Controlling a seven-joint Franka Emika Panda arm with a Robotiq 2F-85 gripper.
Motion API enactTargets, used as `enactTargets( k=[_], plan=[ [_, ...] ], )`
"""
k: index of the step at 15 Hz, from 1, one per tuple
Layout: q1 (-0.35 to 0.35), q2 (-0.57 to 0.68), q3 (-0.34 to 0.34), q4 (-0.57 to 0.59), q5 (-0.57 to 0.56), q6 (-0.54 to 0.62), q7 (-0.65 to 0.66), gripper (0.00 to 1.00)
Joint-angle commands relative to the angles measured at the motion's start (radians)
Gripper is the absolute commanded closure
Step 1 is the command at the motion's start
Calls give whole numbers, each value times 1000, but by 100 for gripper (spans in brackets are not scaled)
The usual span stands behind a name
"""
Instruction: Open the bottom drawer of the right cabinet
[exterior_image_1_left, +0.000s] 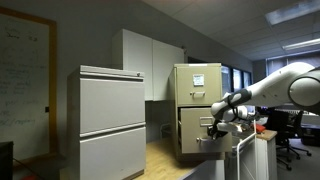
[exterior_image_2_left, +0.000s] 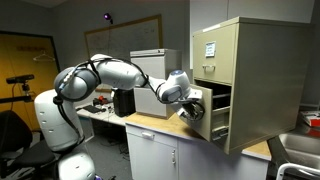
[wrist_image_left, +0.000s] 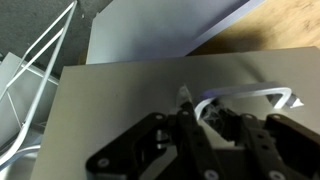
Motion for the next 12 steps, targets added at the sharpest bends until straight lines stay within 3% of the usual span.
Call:
enactTargets(
  k=[1,12],
  plan=[
    [-9,-130,-55,-184,-26,-68,-151,95],
    [42,-316,-133,-362,4,-118,-200,95]
  ],
)
